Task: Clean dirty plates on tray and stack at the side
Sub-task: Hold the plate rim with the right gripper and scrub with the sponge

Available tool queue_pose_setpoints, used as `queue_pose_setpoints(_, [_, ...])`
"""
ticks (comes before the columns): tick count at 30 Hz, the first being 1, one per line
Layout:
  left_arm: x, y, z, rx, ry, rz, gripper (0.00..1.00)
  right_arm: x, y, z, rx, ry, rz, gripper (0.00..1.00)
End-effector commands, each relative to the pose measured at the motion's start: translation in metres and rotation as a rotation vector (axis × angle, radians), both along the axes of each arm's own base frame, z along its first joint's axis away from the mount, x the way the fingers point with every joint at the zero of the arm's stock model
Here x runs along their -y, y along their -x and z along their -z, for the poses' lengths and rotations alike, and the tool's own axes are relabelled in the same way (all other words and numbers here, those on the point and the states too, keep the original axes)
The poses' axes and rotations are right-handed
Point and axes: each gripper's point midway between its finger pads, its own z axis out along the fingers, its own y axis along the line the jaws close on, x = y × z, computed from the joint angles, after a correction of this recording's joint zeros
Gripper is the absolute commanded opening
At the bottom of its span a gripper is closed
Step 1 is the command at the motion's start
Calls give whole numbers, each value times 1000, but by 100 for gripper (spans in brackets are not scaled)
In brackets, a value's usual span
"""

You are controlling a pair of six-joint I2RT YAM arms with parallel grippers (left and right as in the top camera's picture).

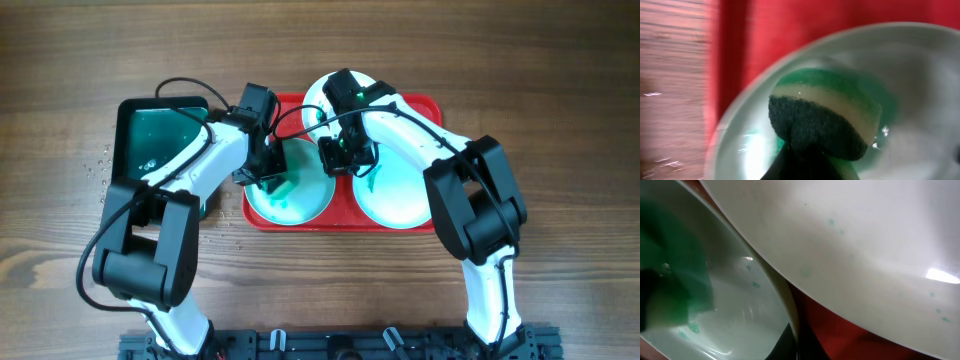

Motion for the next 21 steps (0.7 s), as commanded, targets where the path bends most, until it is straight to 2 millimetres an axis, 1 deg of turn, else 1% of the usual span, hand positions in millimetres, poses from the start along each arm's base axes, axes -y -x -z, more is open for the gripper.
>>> queue_pose_setpoints(1, [-43,-7,-7,48,-215,-35,4,2,8,11,-30,21,4,4])
queue_pose_setpoints(3, [-44,-13,-19,90,-215,-42,4,2,8,11,-30,21,4,4])
queue_pose_setpoints(5, [-42,-14,-24,104,-199,-43,4,2,8,11,-30,21,4,4])
queue_pose_setpoints(7, [-17,-9,-21,73,-60,-23,4,2,8,11,-28,20,4,4])
queue_pose_setpoints(9, [22,-5,-19,46,162,13,4,1,7,11,-25,17,5,4])
queue_pose_setpoints(11, [46,-2,-18,46,288,45,4,1,7,11,-25,17,5,5])
queue_pose_setpoints(12, [53,1,-15,44,317,48,4,1,7,11,-26,18,5,4])
queue_pose_setpoints(14, [57,10,-6,26,315,43,4,1,7,11,-27,19,5,4])
queue_pose_setpoints(15, [55,15,-1,21,295,50,4,1,7,11,-28,19,5,4])
queue_pose_setpoints(16, [49,17,4,20,257,43,4,1,7,11,-27,19,5,4])
queue_pose_setpoints(18, [25,19,12,25,128,18,4,1,8,11,-28,19,6,4])
queue_pose_setpoints(19, [6,21,15,24,25,2,4,2,8,11,-32,21,5,4])
queue_pose_setpoints(20, [-4,21,15,30,-31,-5,4,2,9,11,-34,22,6,4])
queue_pose_setpoints(21, [-18,21,13,39,-105,-17,4,2,9,11,-34,23,6,4])
